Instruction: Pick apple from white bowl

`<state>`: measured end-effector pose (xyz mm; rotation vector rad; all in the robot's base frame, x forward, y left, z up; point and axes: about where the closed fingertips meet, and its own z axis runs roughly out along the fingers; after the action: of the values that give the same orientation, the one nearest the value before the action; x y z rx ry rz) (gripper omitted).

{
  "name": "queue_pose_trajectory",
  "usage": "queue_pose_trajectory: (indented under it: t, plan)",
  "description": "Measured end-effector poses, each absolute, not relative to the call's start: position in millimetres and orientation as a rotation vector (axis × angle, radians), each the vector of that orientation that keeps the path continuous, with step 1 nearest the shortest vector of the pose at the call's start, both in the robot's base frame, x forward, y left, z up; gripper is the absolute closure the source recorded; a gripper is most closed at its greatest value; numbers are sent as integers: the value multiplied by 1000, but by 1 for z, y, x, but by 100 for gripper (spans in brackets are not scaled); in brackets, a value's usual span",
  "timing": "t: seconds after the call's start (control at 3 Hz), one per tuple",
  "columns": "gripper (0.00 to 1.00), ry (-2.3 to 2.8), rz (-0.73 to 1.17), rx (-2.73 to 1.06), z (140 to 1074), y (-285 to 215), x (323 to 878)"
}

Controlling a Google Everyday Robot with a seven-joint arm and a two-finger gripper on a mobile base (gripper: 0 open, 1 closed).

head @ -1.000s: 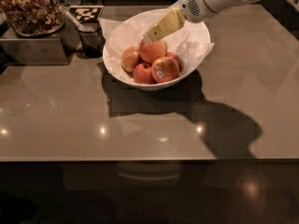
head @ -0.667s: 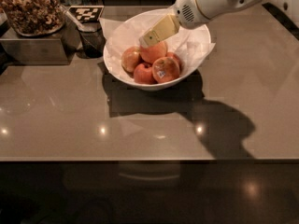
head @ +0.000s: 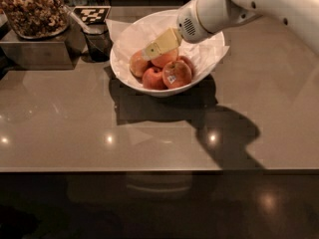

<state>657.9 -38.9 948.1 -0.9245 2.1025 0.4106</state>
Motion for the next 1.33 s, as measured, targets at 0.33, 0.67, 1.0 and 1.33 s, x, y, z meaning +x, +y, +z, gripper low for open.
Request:
queue_pose_trajectory:
  t: [0.33, 0.67, 1.0, 1.33]
  plan:
    - [0, 2123, 407, -936, 939, -31, 658]
    - [0, 2146, 407, -939, 932, -26, 660]
    - [0, 2185, 472, -899, 924, -28, 662]
    - [0, 2213, 598, -819, 917, -32, 664]
